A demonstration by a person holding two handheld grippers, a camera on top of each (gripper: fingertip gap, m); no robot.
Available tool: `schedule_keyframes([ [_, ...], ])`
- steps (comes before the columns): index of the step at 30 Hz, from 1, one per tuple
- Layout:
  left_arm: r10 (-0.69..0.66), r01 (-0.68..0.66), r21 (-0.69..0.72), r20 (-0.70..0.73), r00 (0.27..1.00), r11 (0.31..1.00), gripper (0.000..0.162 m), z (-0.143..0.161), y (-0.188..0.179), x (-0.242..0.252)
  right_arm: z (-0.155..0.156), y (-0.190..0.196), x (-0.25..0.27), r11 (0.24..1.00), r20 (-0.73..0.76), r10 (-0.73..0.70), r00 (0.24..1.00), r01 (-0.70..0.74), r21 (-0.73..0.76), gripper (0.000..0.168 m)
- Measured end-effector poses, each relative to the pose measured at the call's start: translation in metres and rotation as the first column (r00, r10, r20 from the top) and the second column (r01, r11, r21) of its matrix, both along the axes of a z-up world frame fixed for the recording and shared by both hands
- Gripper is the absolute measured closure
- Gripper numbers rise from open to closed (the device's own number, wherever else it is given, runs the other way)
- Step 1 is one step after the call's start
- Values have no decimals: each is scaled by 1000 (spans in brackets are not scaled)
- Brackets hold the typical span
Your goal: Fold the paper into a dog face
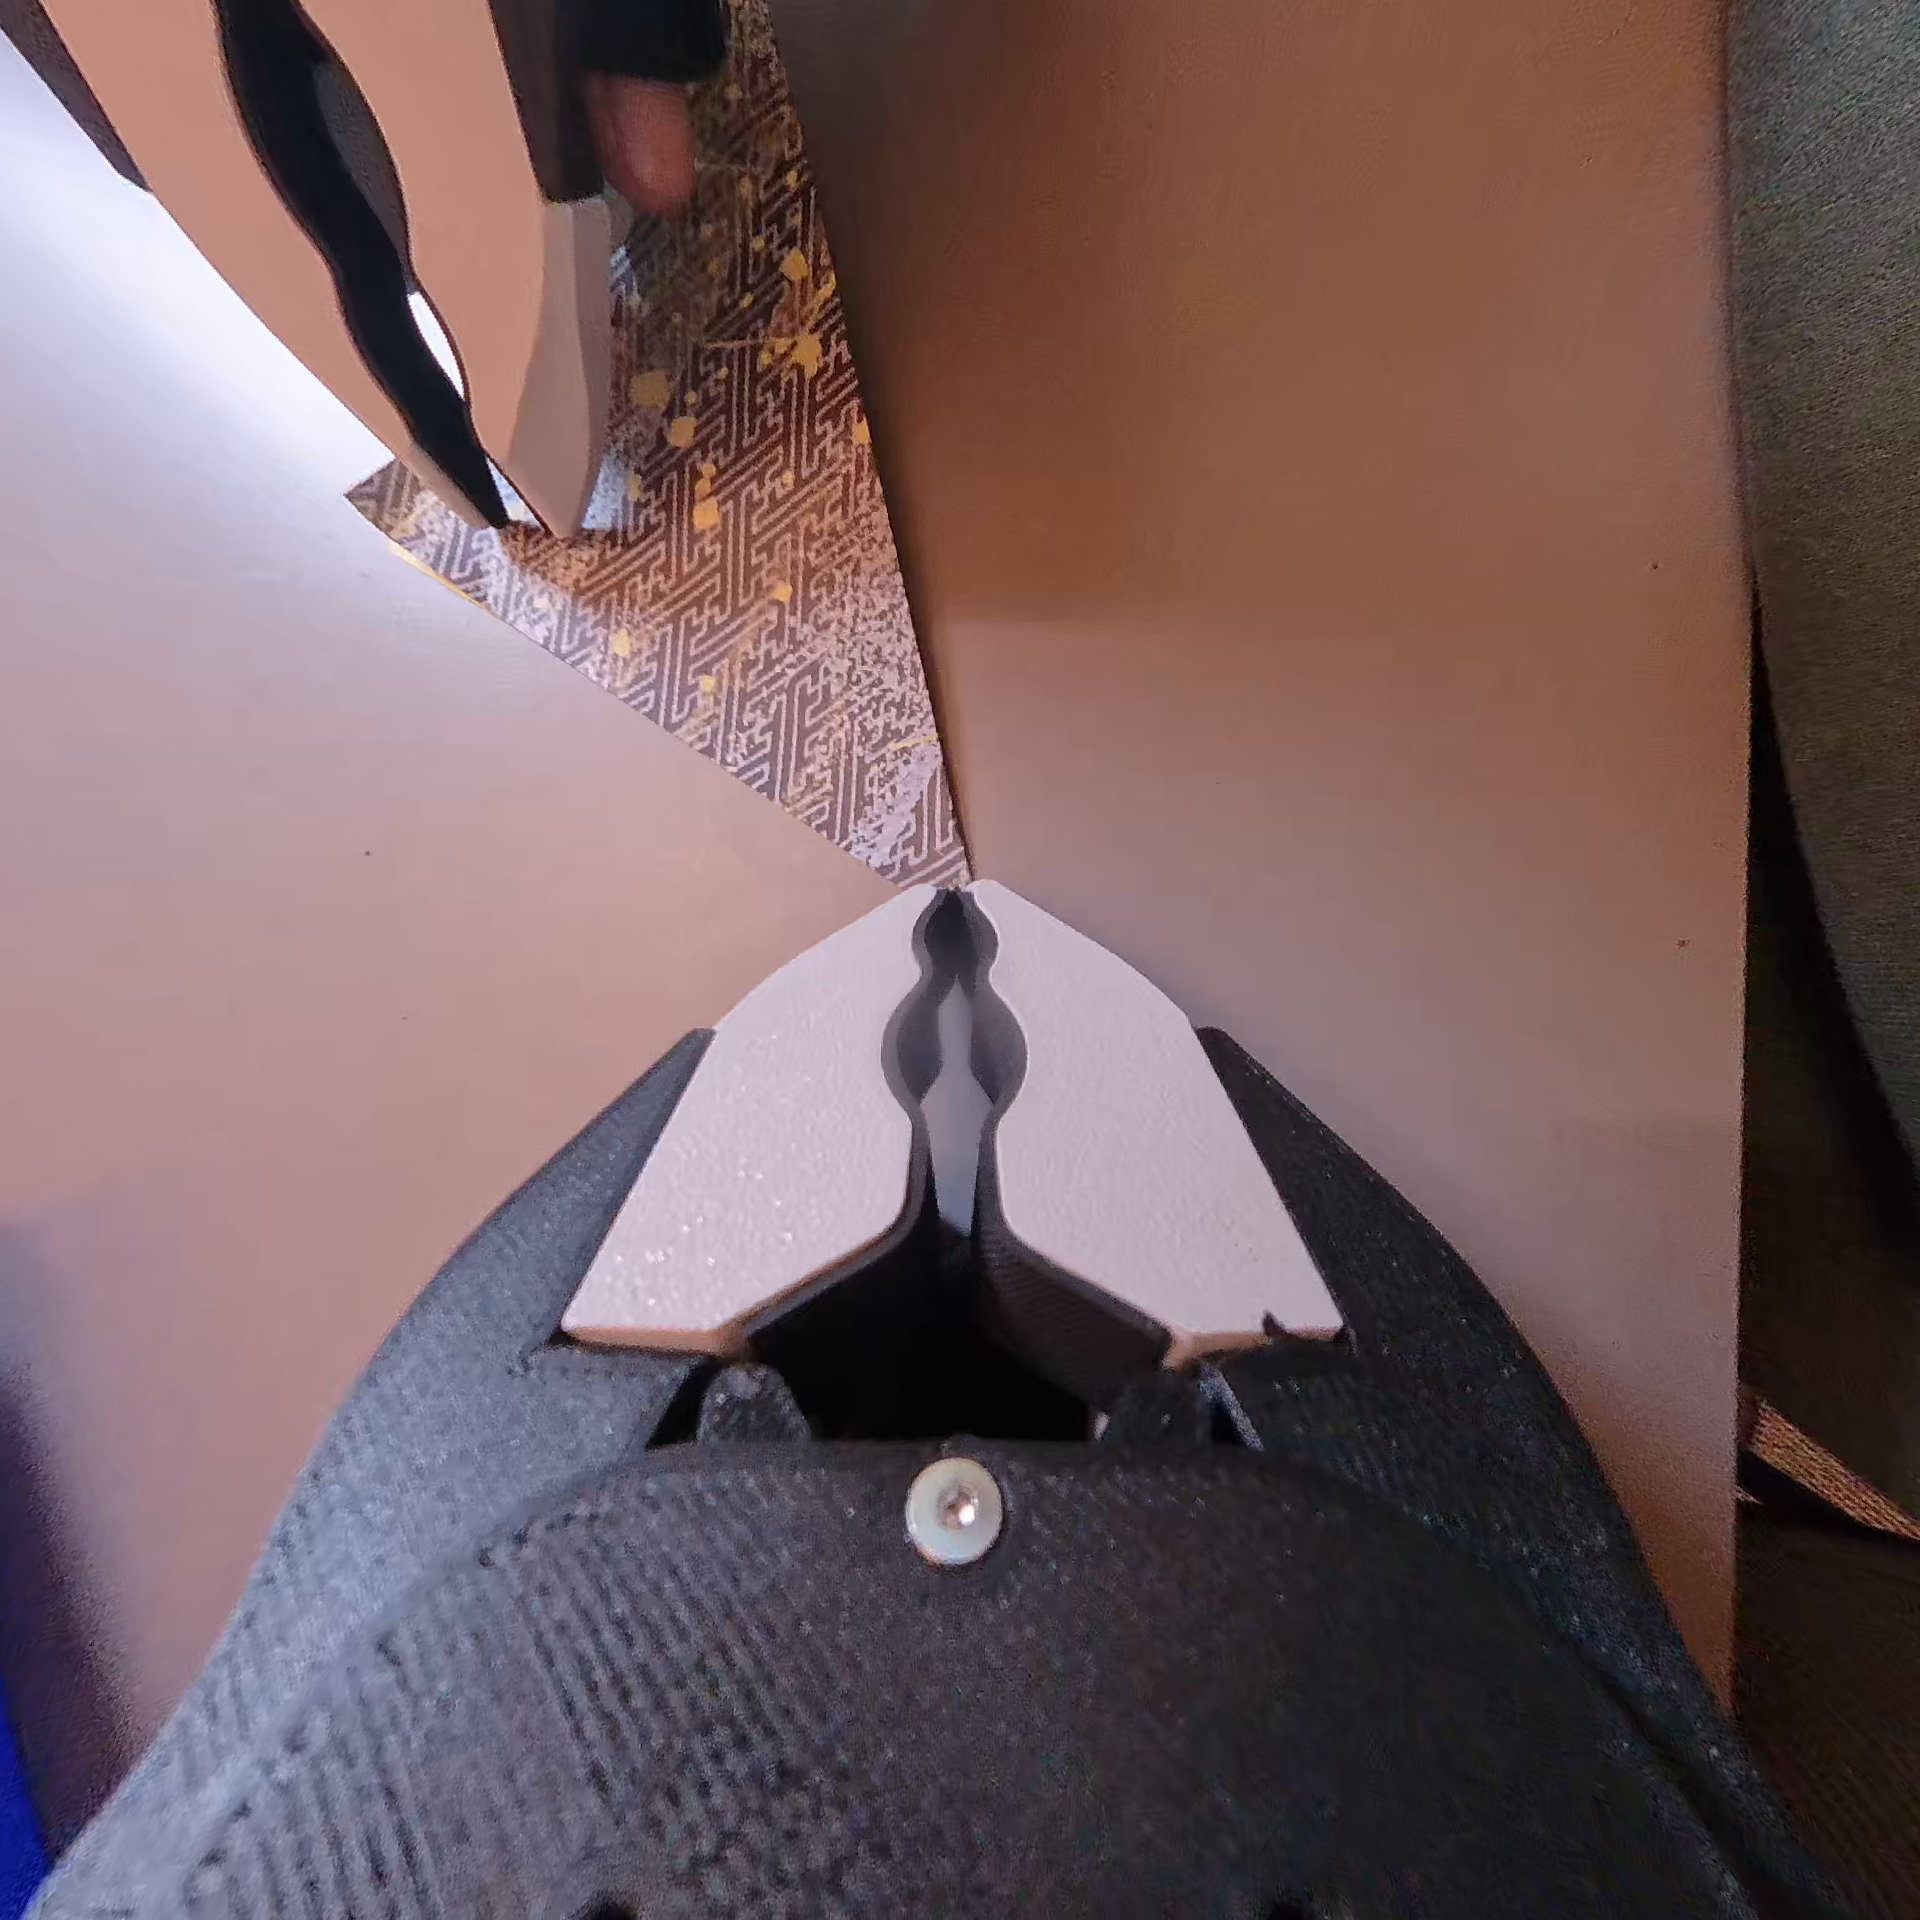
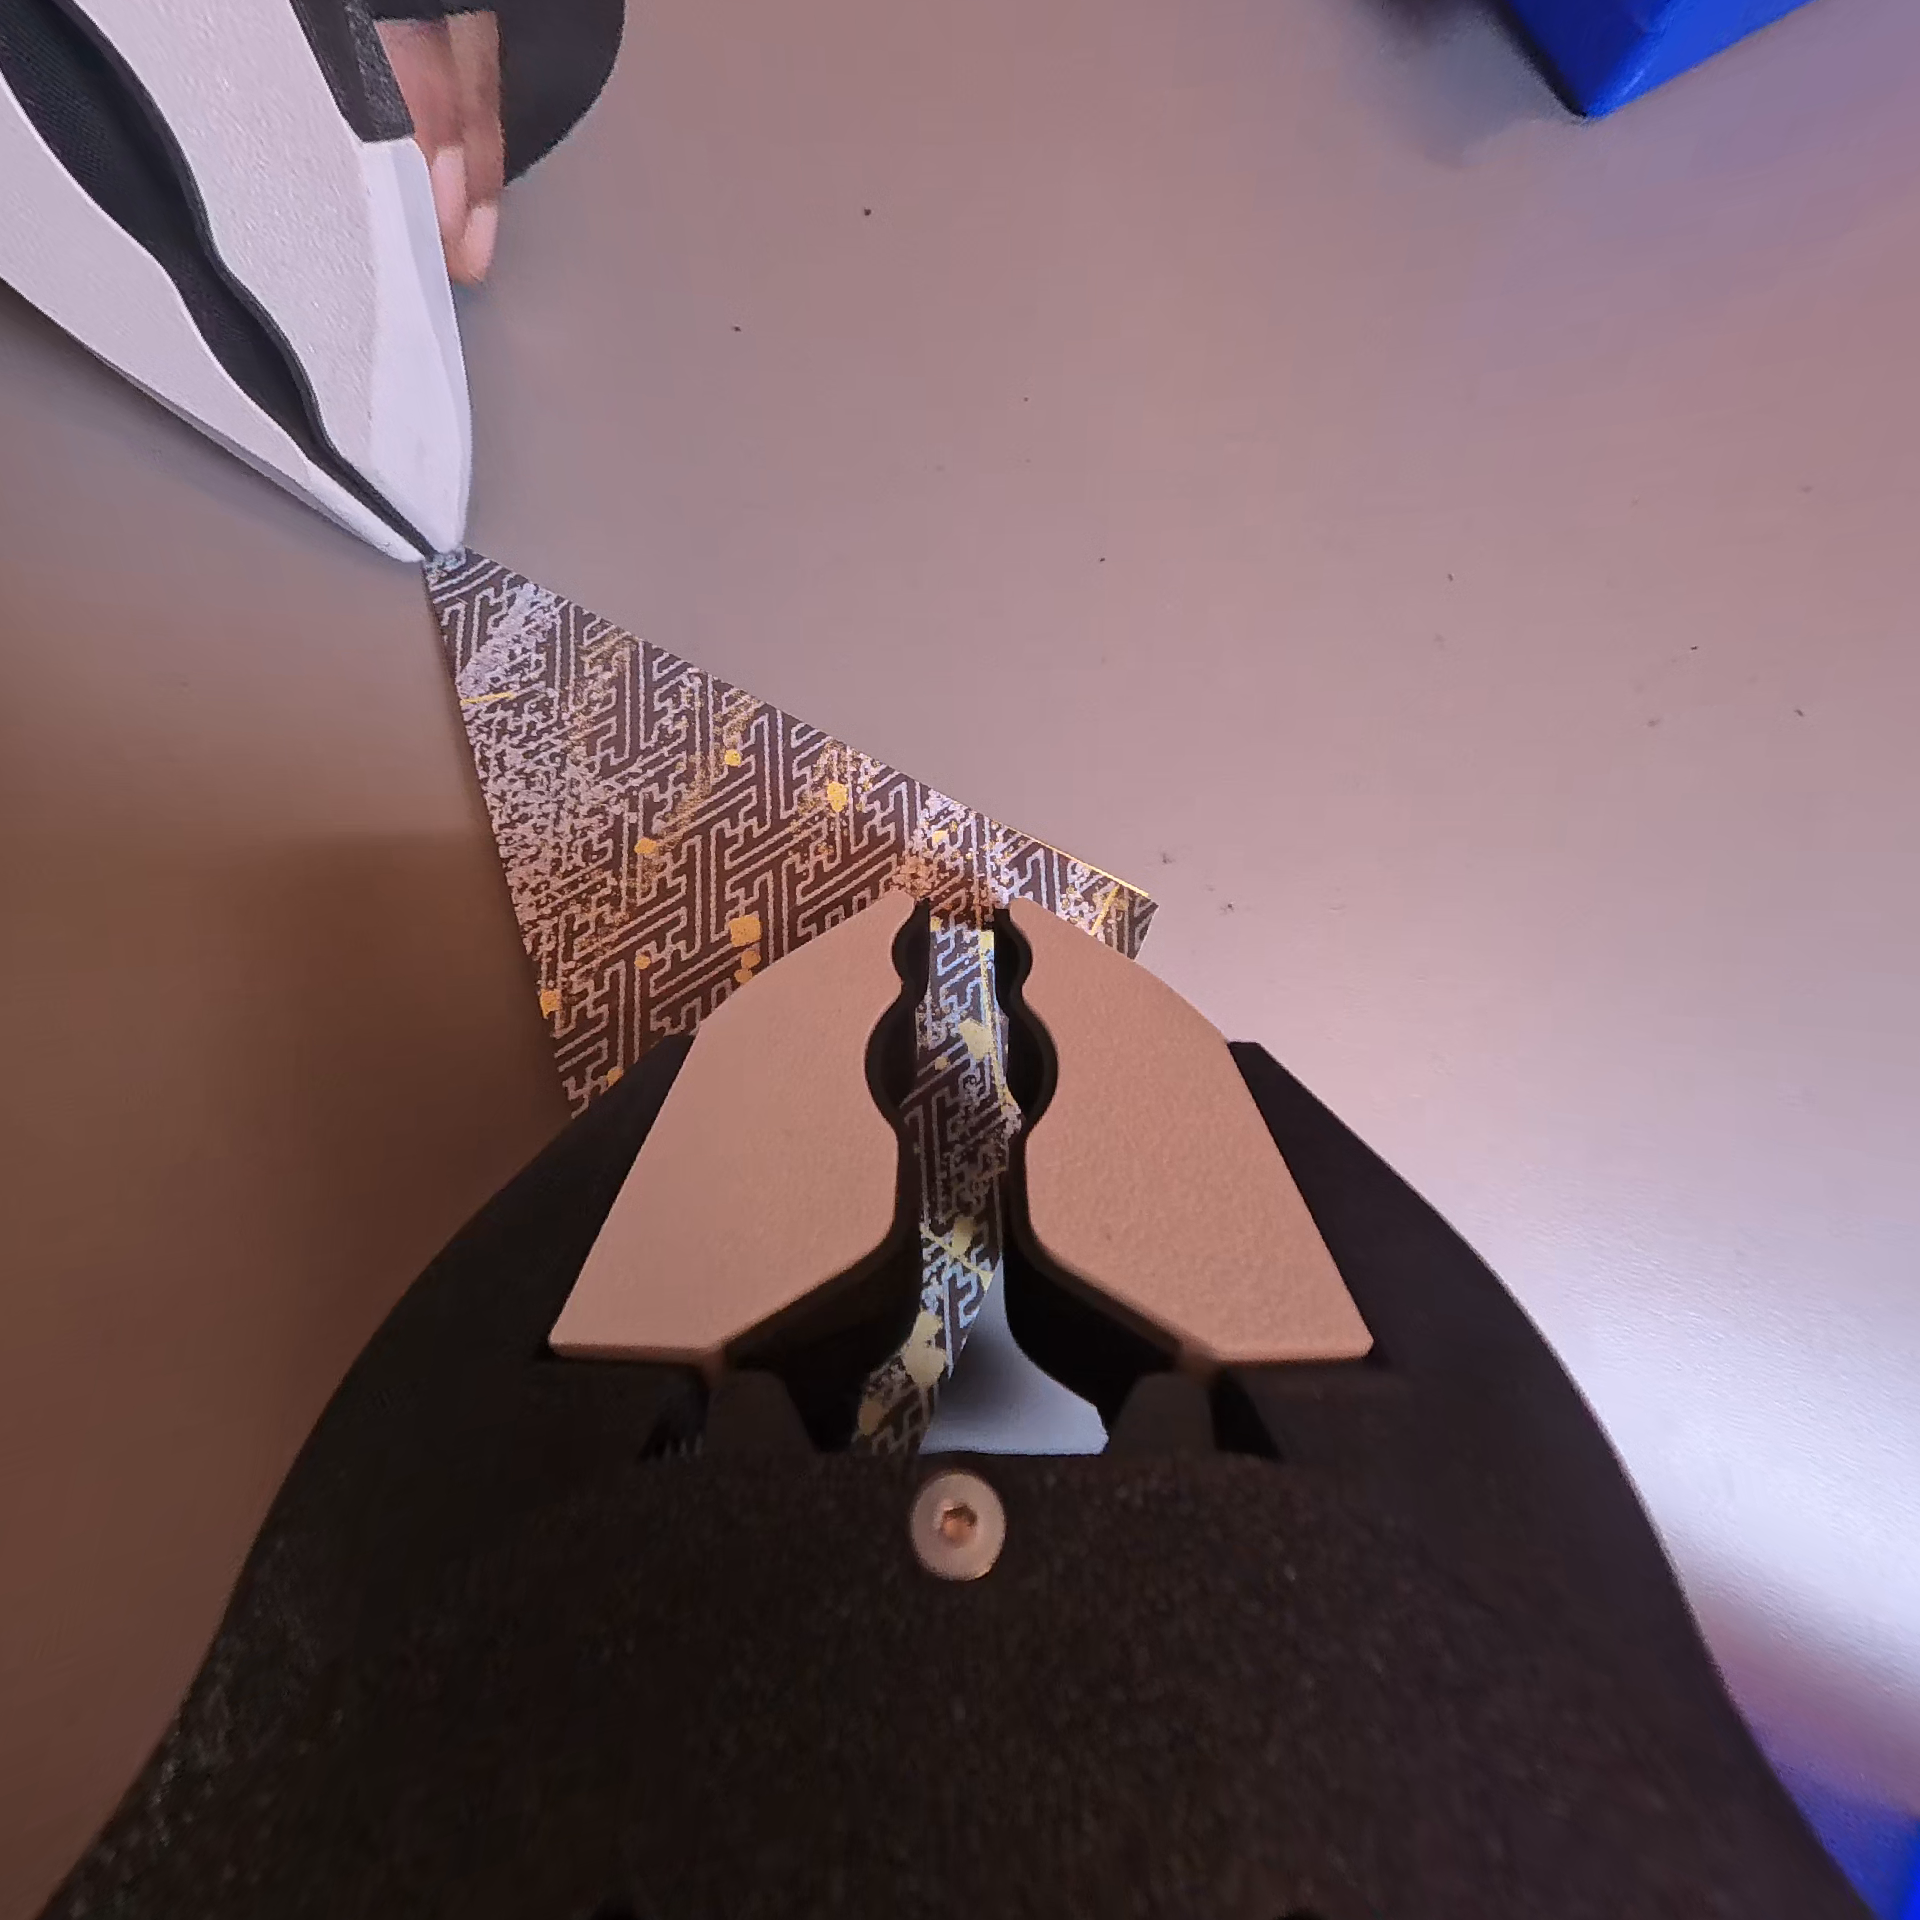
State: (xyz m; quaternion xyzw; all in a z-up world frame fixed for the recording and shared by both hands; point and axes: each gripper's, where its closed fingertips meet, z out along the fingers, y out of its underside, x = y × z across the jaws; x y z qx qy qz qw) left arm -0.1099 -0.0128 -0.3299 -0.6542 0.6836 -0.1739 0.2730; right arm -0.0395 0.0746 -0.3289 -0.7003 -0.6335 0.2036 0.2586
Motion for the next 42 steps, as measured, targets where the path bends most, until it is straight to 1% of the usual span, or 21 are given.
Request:
schedule_keyframes([
  [5,1,-2,-19,-25,1000,1000,162,0,-5,-4,0,0,0,1000,2,1,1000,-1,4,157],
  [7,-9,8,-57,-20,1000,998,162,3,-7,-5,0,0,0,1000,4,3,1000,-3,8,157],
  [8,-23,24,-93,15,1000,995,162,10,-9,-5,0,0,0,1000,5,6,1000,-6,11,157],
  [10,7,15,-134,158,987,991,162,35,-1,3,0,-2,-1,1000,4,17,1000,-17,19,160],
  [11,31,-2,-133,221,975,991,162,47,8,6,0,-2,-1,999,4,28,1000,-28,29,160],
  [13,67,-46,-83,269,961,995,162,57,31,11,1,-1,-1,997,8,54,999,-54,53,159],
  [15,34,-27,-33,230,973,999,162,48,46,18,1,1,-3,993,5,88,996,-88,79,158],
  [18,-65,63,21,128,990,998,162,22,56,34,2,4,-8,983,-4,139,990,-138,122,156],
  [21,-119,117,24,50,992,993,162,6,53,45,7,15,-7,975,2,118,993,-116,188,146],
  [22,-108,107,34,18,994,994,162,1,54,45,14,18,-3,976,-14,96,995,-91,199,144],
  [24,-67,66,35,27,997,997,162,2,52,50,38,14,7,985,-77,51,996,-38,169,144],
  [26,-17,17,55,-1,1000,998,162,2,52,49,48,-9,23,998,-66,34,997,-30,62,146],
  [28,36,-32,90,-39,999,995,162,2,53,49,35,-42,41,998,33,37,999,-35,-57,146],
  [30,77,-65,141,-79,994,988,162,1,53,49,10,-47,63,999,163,-29,986,35,-31,146],
  [31,92,-79,143,-91,992,987,162,1,51,49,1,-48,71,996,188,-66,980,75,-41,146],
  [32,86,-76,117,-89,992,990,162,1,46,52,2,-46,72,988,143,-113,983,126,-84,147],
  [33,73,-67,79,-79,994,995,162,1,39,55,3,-41,75,976,120,-161,980,176,-127,147],
  [35,17,-15,30,-57,998,999,162,1,23,63,0,-27,86,974,135,-183,974,199,-111,149],
  [38,-83,83,-2,-18,996,997,162,1,1,77,0,-12,82,976,107,-150,983,164,-141,150],
  [40,-198,199,-45,14,980,979,162,2,-18,86,0,2,73,989,104,-97,990,107,-104,145],
  [42,-283,291,-67,111,953,954,162,13,-26,96,0,17,60,998,87,-42,995,46,-51,140],
])
